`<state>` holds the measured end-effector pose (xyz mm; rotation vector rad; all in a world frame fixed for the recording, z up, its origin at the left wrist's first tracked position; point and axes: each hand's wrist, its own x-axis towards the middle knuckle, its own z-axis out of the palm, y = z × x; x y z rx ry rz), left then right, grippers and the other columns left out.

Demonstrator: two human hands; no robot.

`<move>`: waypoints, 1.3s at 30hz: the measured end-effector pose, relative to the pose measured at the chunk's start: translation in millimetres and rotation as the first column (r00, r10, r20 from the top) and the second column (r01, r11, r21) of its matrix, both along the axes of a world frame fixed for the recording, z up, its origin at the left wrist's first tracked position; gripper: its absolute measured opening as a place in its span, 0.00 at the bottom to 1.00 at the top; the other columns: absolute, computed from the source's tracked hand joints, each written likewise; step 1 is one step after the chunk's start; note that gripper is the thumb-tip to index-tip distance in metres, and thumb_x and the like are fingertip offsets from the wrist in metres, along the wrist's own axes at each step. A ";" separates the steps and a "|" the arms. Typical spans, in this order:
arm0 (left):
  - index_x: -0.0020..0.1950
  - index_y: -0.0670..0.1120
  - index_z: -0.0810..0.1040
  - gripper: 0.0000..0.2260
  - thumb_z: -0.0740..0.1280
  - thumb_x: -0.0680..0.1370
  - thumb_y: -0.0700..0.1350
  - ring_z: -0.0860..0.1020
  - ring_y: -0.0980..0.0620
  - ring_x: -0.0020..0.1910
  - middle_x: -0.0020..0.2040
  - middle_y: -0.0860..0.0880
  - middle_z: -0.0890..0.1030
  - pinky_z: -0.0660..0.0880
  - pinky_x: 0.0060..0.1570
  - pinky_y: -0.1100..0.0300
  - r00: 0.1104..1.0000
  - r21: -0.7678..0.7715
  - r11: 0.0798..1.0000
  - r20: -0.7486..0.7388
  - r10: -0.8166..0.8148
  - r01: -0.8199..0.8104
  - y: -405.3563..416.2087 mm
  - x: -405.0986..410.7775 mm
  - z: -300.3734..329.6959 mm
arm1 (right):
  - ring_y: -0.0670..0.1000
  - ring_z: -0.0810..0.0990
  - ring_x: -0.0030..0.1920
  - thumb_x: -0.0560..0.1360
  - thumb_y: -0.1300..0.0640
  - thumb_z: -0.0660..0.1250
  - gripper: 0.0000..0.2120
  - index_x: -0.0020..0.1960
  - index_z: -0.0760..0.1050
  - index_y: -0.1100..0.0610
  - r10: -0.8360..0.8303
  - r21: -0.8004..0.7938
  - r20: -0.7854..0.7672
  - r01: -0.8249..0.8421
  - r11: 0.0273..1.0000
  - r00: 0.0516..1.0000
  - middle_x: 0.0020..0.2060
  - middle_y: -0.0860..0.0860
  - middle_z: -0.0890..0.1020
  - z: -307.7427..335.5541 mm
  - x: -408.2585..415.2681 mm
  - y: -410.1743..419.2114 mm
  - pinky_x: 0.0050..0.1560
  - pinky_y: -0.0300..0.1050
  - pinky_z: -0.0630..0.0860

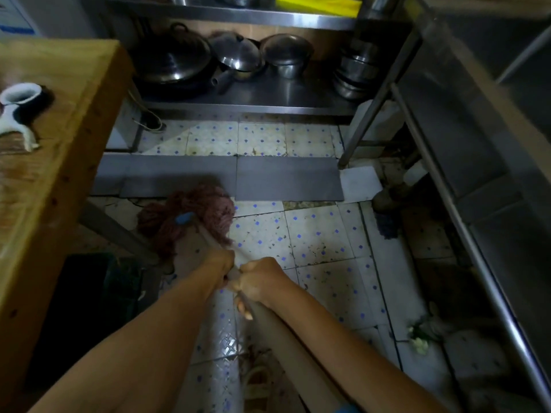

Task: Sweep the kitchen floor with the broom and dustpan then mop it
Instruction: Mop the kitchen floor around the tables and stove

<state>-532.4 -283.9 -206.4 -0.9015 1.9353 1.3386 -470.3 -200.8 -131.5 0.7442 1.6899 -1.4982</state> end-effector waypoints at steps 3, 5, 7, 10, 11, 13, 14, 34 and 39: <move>0.46 0.36 0.73 0.07 0.59 0.80 0.37 0.67 0.49 0.31 0.40 0.40 0.71 0.70 0.30 0.59 0.997 0.065 0.998 0.069 -0.029 0.024 26.5 11.8 -3.7 | 0.55 0.77 0.33 0.73 0.64 0.67 0.09 0.53 0.77 0.63 -0.034 0.072 -0.044 0.038 0.997 0.998 0.35 0.59 0.79 -2.6 16.6 23.3 0.38 0.47 0.74; 0.34 0.38 0.66 0.12 0.56 0.78 0.32 0.65 0.48 0.28 0.32 0.42 0.66 0.66 0.19 0.66 0.996 0.062 0.996 0.057 -0.071 0.068 46.9 21.6 -4.6 | 0.53 0.76 0.31 0.74 0.63 0.68 0.08 0.52 0.78 0.62 -0.078 0.081 -0.045 0.082 0.993 0.996 0.34 0.58 0.79 -3.9 29.4 42.2 0.37 0.45 0.74; 0.38 0.37 0.70 0.08 0.57 0.78 0.32 0.67 0.48 0.28 0.32 0.43 0.66 0.65 0.18 0.64 0.993 0.064 0.992 0.035 -0.110 0.108 67.0 30.8 -1.8 | 0.53 0.76 0.30 0.73 0.64 0.69 0.10 0.53 0.78 0.64 -0.123 0.080 -0.048 0.127 0.989 0.991 0.35 0.59 0.80 -4.3 41.3 60.3 0.37 0.44 0.74; 0.51 0.37 0.73 0.05 0.59 0.78 0.33 0.71 0.47 0.34 0.34 0.44 0.69 0.67 0.24 0.59 0.992 0.098 0.989 0.049 -0.115 0.110 96.5 49.8 4.7 | 0.51 0.73 0.22 0.73 0.67 0.68 0.08 0.52 0.78 0.66 -0.202 0.056 -0.025 0.203 0.978 0.979 0.28 0.59 0.77 0.1 62.9 86.1 0.26 0.38 0.71; 0.47 0.37 0.72 0.04 0.58 0.78 0.33 0.70 0.48 0.33 0.34 0.44 0.68 0.68 0.23 0.59 0.991 0.115 0.986 0.041 -0.130 0.124 105.8 55.7 4.1 | 0.50 0.72 0.19 0.73 0.67 0.67 0.05 0.49 0.78 0.65 -0.212 0.061 -0.024 0.213 0.975 0.977 0.26 0.58 0.76 2.6 70.1 93.8 0.23 0.36 0.70; 0.40 0.39 0.69 0.08 0.57 0.79 0.33 0.68 0.51 0.30 0.34 0.45 0.68 0.69 0.20 0.63 0.982 0.146 0.973 0.030 -0.185 0.179 127.7 67.2 6.6 | 0.49 0.71 0.17 0.74 0.65 0.66 0.03 0.45 0.78 0.65 -0.241 0.082 -0.037 0.243 0.967 0.970 0.24 0.58 0.75 7.7 84.5 110.5 0.20 0.35 0.69; 0.41 0.39 0.69 0.07 0.58 0.79 0.33 0.69 0.51 0.30 0.34 0.45 0.69 0.69 0.19 0.64 0.981 0.159 0.970 0.028 -0.193 0.186 139.5 72.5 6.7 | 0.49 0.71 0.16 0.75 0.65 0.66 0.03 0.44 0.77 0.65 -0.261 0.098 -0.040 0.264 0.960 0.964 0.24 0.58 0.75 9.3 90.8 118.5 0.20 0.35 0.68; 0.62 0.33 0.74 0.17 0.61 0.79 0.42 0.77 0.40 0.59 0.61 0.36 0.77 0.74 0.54 0.53 0.957 -0.109 0.952 -0.016 -0.289 0.285 44.8 54.5 -1.5 | 0.50 0.73 0.18 0.71 0.67 0.66 0.10 0.52 0.77 0.66 -0.091 0.125 -0.052 0.097 0.987 0.994 0.25 0.58 0.76 -4.6 65.5 34.3 0.22 0.36 0.71; 0.64 0.31 0.71 0.16 0.57 0.81 0.40 0.74 0.42 0.50 0.57 0.36 0.75 0.67 0.42 0.56 0.979 -0.099 0.975 -0.014 -0.203 0.201 -4.5 42.7 2.1 | 0.57 0.80 0.36 0.65 0.62 0.68 0.22 0.59 0.74 0.63 0.022 0.135 -0.040 -0.016 0.991 0.999 0.44 0.60 0.79 -35.6 39.1 -21.2 0.30 0.42 0.77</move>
